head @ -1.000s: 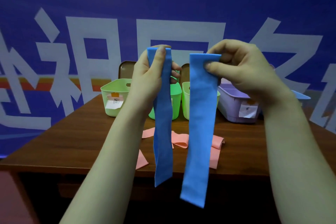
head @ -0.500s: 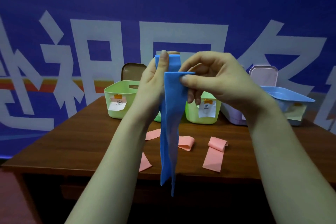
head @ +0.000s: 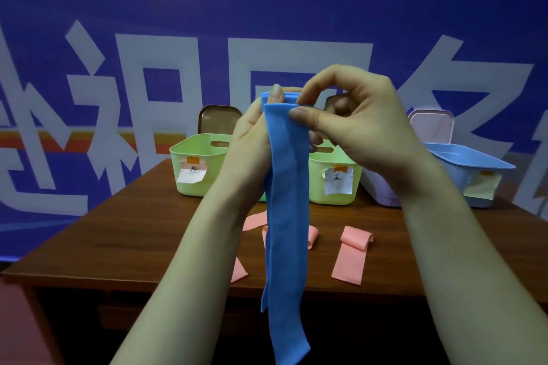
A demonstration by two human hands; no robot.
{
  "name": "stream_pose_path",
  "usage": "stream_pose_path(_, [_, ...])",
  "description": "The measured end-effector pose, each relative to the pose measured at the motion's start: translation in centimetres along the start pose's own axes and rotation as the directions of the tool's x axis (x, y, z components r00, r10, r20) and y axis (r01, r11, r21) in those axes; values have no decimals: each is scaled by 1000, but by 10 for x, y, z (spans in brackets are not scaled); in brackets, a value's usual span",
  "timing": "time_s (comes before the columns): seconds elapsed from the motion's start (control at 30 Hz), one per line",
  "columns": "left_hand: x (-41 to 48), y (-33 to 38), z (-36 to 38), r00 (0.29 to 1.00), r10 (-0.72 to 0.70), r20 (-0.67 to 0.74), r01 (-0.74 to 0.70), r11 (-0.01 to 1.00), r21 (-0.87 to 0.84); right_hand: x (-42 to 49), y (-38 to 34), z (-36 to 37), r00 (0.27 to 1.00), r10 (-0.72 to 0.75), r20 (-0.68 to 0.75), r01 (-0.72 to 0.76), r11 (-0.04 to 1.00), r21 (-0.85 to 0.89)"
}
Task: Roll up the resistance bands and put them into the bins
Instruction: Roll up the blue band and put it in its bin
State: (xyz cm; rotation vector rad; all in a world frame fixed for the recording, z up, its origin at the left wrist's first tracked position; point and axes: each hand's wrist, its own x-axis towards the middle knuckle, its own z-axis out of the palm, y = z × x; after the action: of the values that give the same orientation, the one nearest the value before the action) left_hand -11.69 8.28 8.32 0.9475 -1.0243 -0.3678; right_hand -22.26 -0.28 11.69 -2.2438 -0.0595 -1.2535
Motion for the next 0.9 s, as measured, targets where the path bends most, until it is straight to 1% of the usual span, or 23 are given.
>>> stream_pose_path(0.07, [0,-1,1,1000,-24,5,24,999,-23,1,0,1,999,-51,-16,50,996,-77])
stream_pose_path(0.13, [0,-3,2,1000,-28,13,29,999,-35,2,-1,1,998,-66,-17,64,992,-106])
stream_pose_path(0.27, [-2,-3,0,993,-120,-7,120,992,-33,2,-2,-2,999,-50,-13,47,989,-138])
stream_pose_path(0.47, [1,-5,-3,985,-173,-16,172,983,-56,2,-4,-9,999,16,45,-10,992,-127])
stream_pose_path(0.57, [0,-4,-2,986,-164,-23,163,985,-48,4,-5,-8,998,15,53,-7,989,-149])
stream_pose_path(0.67, [-1,-6,-1,990,-139,-13,138,987,-77,6,-2,-6,1000,6,10,-4,986,-164])
stream_pose_path(0.77, [-1,-7,0,989,-150,13,150,983,-104,5,0,-4,1000,6,2,-6,987,-163])
stream_pose_path(0.9, [-1,-9,3,994,-105,15,106,988,-116,6,4,-2,1000,-8,-11,6,980,-198])
